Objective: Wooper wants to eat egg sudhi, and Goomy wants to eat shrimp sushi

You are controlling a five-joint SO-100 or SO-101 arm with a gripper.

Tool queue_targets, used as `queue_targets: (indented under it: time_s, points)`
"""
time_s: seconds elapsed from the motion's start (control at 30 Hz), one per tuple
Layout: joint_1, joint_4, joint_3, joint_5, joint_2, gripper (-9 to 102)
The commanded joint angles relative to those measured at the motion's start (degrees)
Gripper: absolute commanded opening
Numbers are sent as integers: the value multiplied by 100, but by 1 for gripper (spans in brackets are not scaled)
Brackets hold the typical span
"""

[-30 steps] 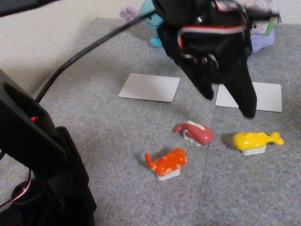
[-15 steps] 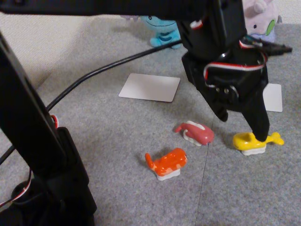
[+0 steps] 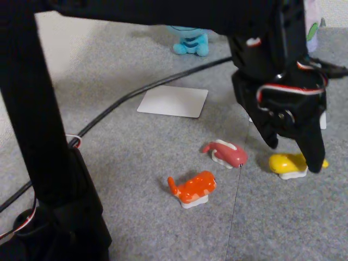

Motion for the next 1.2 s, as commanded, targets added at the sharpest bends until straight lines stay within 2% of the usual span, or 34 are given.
queue_targets:
  time_s: [0.0, 0.4, 0.57, 0.83, 1.03, 1.17]
  points:
    - [79, 9, -387, 44, -255, 26]
    - [35, 0, -387, 62, -475, 25]
    - [44, -18, -387, 62, -483, 15]
    - [53, -9, -387, 62, -483, 5]
    - [53, 9, -387, 53, -422, 4]
    - [-35, 272, -396, 62, 211, 4]
